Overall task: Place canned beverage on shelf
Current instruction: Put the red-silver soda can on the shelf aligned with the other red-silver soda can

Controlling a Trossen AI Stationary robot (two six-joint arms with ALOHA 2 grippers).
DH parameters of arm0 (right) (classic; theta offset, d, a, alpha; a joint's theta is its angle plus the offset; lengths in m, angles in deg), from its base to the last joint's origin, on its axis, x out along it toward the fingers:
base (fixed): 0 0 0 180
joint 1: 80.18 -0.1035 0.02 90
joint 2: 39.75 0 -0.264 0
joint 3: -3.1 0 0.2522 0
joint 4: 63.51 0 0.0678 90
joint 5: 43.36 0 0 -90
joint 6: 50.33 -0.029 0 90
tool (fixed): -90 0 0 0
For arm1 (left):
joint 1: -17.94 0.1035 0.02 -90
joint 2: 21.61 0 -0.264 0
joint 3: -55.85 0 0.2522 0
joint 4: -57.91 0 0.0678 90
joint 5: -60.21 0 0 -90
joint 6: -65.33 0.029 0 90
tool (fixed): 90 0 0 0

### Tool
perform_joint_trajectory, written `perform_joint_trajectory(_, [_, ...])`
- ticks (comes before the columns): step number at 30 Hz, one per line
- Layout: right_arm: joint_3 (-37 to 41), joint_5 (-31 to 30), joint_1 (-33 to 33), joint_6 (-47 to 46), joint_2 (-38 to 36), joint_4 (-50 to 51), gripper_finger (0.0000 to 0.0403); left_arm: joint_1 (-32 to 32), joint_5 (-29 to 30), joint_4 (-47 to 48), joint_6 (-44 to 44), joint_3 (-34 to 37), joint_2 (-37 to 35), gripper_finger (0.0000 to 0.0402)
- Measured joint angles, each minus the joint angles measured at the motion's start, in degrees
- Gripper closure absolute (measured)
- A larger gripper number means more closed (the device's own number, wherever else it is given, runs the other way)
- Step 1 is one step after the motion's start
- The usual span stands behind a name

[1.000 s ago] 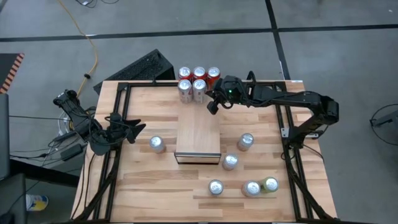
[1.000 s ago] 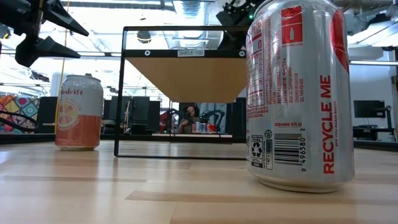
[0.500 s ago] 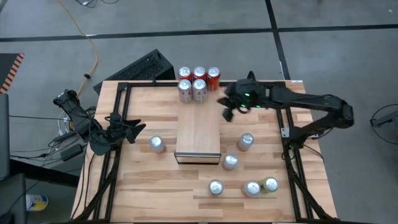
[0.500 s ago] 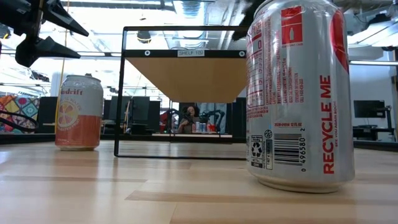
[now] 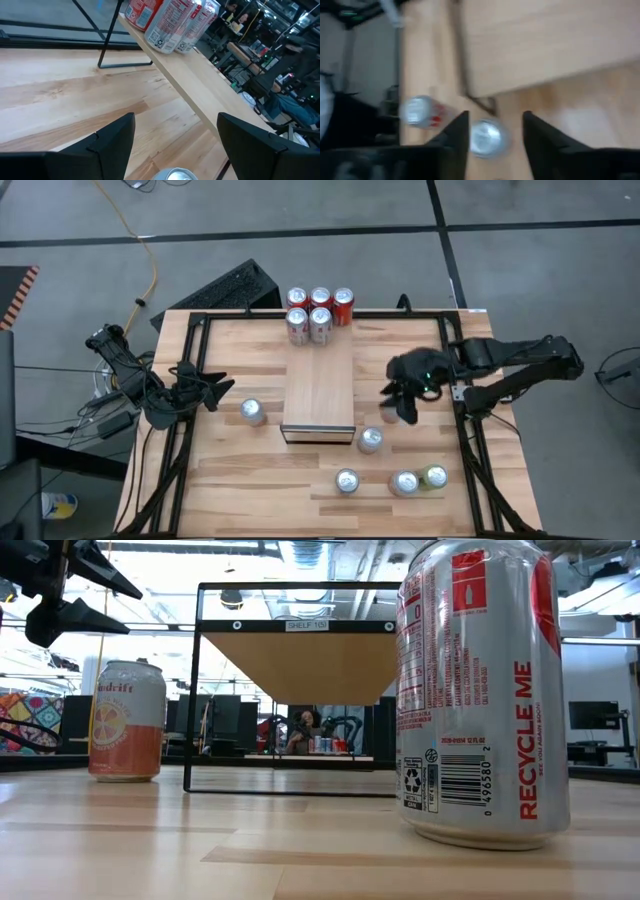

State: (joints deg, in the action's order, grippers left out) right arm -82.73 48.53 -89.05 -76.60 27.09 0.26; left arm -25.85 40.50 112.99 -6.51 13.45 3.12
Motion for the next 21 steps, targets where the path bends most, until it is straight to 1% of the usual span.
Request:
perform_joint_trajectory(4, [0.04, 0.2, -7.74, -0.38, 2.64, -4.71, 0.0163, 0.01, 0.0, 0.3, 0.01, -0.01, 0.0, 0.0132])
perform_joint_trajectory(7, [0.04, 0.04, -12.52, -0.38, 5.48, -9.22, 0.0131, 0.0, -0.79, 0.51, 0.42, 0.0, 0.0, 0.0132])
perform_joint_trajectory(9, [0.04, -0.26, -15.07, -0.39, 8.06, -12.44, 0.0123, 0.02, -2.26, 0.51, 1.06, 0.0, 0.0, 0.0132])
perform_joint_trajectory(14, [-0.34, -0.26, -18.93, -0.19, 15.16, -20.82, 0.0121, 0.01, -7.8, 0.55, 3.28, -0.01, 0.0, 0.0132])
perform_joint_trajectory(17, [-3.5, -0.62, -19.83, 3.4, 20.03, -19.77, 0.0121, 0.02, -11.08, 0.54, 4.45, 0.0, 0.0, 0.0132])
perform_joint_trajectory(21, [-9.14, -1.06, -20.01, 13.03, 26.2, -17.2, 0.0121, 0.0, -13.45, 0.58, 6.8, 0.0, 0.02, 0.0132])
